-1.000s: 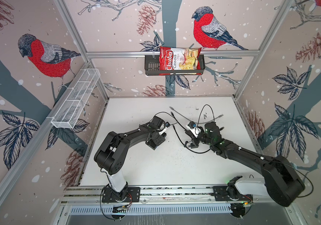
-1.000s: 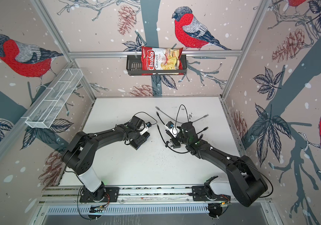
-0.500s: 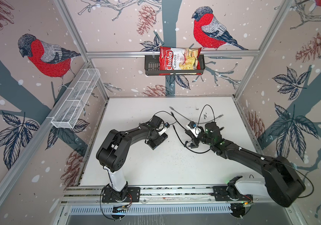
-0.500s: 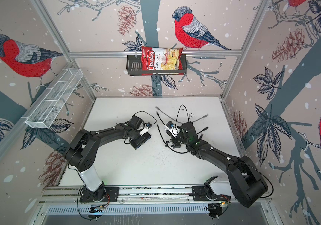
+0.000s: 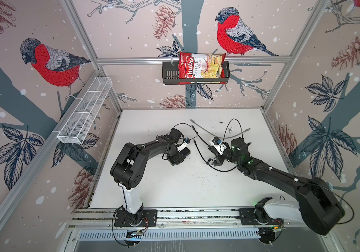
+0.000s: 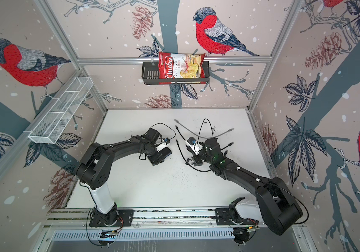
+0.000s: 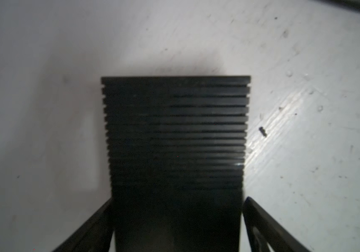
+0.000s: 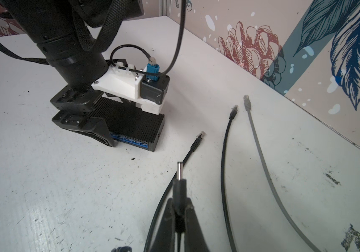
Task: Insert the plug into the switch port
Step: 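Grasp the black finned switch with the left gripper and lift it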
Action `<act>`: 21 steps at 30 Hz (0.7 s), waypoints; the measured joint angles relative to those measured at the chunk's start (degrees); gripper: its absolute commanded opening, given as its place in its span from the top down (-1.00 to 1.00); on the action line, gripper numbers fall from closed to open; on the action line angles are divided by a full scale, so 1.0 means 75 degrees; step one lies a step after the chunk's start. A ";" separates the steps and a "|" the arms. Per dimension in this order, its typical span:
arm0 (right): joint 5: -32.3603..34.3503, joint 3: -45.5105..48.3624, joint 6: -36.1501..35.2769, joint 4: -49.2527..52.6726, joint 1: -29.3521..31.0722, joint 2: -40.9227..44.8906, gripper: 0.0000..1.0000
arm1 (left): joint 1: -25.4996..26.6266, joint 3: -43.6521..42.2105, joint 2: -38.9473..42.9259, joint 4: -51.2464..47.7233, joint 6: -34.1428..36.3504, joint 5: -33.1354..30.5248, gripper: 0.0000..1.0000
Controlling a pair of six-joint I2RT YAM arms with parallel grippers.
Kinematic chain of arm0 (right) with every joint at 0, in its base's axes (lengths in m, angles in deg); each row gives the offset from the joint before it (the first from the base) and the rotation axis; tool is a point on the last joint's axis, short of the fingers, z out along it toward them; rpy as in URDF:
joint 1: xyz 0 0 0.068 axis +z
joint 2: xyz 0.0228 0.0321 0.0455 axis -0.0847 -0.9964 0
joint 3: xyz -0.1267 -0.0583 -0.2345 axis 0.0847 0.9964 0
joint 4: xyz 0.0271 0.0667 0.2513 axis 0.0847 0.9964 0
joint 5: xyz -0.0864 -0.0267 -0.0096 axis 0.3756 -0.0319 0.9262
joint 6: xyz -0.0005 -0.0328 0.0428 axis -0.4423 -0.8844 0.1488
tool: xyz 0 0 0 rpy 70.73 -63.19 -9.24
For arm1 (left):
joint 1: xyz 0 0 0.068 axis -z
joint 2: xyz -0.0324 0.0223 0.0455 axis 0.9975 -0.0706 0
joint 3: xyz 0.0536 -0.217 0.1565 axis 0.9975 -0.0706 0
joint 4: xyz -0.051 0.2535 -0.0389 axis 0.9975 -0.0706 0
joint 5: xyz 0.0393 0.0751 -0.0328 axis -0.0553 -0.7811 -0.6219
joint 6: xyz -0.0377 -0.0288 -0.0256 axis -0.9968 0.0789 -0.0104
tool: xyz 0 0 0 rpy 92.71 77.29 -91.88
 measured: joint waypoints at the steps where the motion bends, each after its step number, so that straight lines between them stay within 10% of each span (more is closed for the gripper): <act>1: 0.0000 0.0006 0.0000 -0.0026 0.0000 0.0000 1.00 | -0.0029 0.0073 0.0003 -0.0076 0.0000 -0.0003 -0.68; 21: -0.0006 0.0076 0.0006 -0.0172 0.0003 -0.0052 1.00 | -0.0061 0.0819 -0.0629 -0.0793 0.0166 -0.0122 -0.31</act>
